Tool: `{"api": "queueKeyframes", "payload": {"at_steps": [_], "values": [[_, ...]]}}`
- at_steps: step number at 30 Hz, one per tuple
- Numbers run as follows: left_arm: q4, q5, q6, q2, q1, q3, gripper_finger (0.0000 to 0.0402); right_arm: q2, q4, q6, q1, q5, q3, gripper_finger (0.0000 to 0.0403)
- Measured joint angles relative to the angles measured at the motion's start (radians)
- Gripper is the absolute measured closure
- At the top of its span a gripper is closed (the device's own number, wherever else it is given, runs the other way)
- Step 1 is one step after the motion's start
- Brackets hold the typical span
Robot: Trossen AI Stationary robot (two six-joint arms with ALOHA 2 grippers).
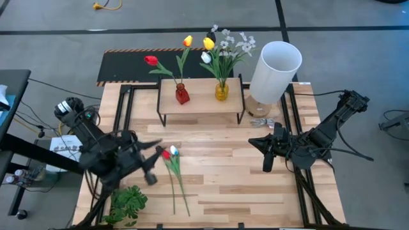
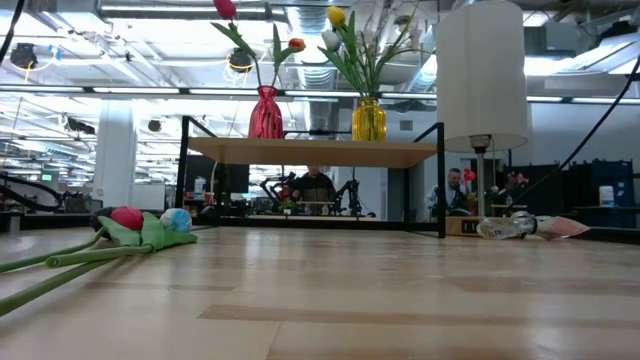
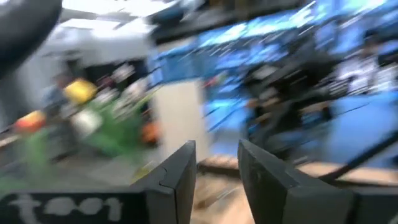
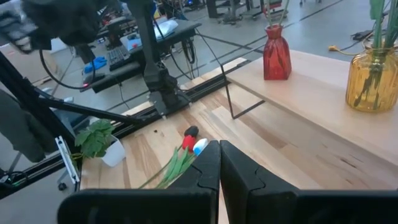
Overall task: Pick and place flowers into a vace then onto a shelf
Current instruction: Put the black tulip into the red flower vase
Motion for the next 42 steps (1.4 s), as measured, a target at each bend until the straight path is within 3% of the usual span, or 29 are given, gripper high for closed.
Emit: {"api": "queueKeyframes", "payload": {"at_steps": [3,6,11,15,19,24,29,35,42], "values": [[-0.017,0.171,-0.047,0.0,-0.033,0.0,0.0308,0.0,0.0,0.017,0.0,0.0,0.0,0.0403],[-0.145,0.406,-0.17,-0.02,-0.049,0.0,0.0329,0.0,0.0,0.056,0.0,0.0,0.0,0.0403],[-0.426,0.897,-0.543,-0.094,0.01,0.0,0.037,0.0,0.002,0.085,0.0,-0.011,0.0,0.0403],[-0.6,1.101,-0.851,-0.143,0.091,0.0,0.0398,0.0,0.008,0.111,0.0,-0.026,0.0,0.0403],[-0.851,1.129,-1.121,-0.178,0.162,0.0,0.0398,0.0,0.008,0.154,0.0,-0.026,0.0,0.0403],[-1.156,1.07,-1.512,-0.182,0.201,0.0,0.0401,0.0,0.006,0.189,0.002,-0.026,0.0,0.0403],[-1.349,0.936,-1.824,-0.172,0.199,0.0,0.0401,0.0,-0.044,0.182,0.0,-0.057,0.0,0.0403],[-1.612,0.789,-2.27,-0.155,0.2,0.0,0.0401,-0.003,-0.137,0.183,0.0,-0.181,0.0,0.0403],[-1.787,0.897,-2.672,0.013,0.201,0.0,0.0402,-0.003,-0.211,0.183,0.0,-0.262,0.0,0.0403]]}}
